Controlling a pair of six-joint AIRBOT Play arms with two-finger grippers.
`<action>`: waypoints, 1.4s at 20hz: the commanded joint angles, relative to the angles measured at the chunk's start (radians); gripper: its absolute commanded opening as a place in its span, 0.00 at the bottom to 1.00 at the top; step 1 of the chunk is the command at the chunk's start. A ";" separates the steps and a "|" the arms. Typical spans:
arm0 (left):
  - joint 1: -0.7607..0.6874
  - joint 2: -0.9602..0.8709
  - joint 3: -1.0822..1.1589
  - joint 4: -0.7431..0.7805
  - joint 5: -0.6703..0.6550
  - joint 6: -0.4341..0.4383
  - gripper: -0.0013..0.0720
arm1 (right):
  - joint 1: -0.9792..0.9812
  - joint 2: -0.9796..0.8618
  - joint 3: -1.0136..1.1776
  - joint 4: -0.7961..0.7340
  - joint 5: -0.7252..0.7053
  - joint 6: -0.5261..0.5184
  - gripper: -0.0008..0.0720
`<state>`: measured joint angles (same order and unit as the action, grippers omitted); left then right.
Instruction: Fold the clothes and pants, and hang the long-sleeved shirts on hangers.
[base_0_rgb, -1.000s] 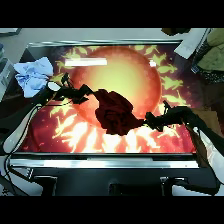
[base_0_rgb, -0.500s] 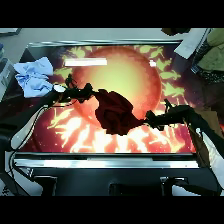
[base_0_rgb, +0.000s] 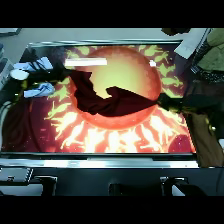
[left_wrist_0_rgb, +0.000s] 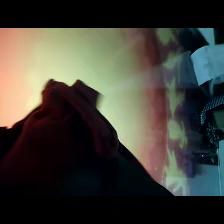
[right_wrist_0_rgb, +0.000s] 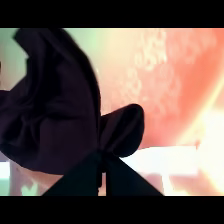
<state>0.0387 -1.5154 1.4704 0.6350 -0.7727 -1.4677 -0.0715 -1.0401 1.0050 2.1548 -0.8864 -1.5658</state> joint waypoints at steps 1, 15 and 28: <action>0.092 0.217 0.002 0.063 -0.066 0.003 0.04 | -0.001 0.159 0.167 -0.147 0.014 0.072 0.05; 0.210 0.865 0.000 0.342 -0.174 -0.217 0.04 | -0.001 0.510 0.435 -0.432 -0.033 0.204 0.05; -0.017 0.037 -0.156 0.341 -0.106 -0.145 0.04 | 0.002 -0.401 0.435 -0.184 -0.130 0.249 0.05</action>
<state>0.0784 -1.2644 1.3312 0.9791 -0.9379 -1.6249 -0.0704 -1.2228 1.4384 1.8957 -1.0580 -1.3083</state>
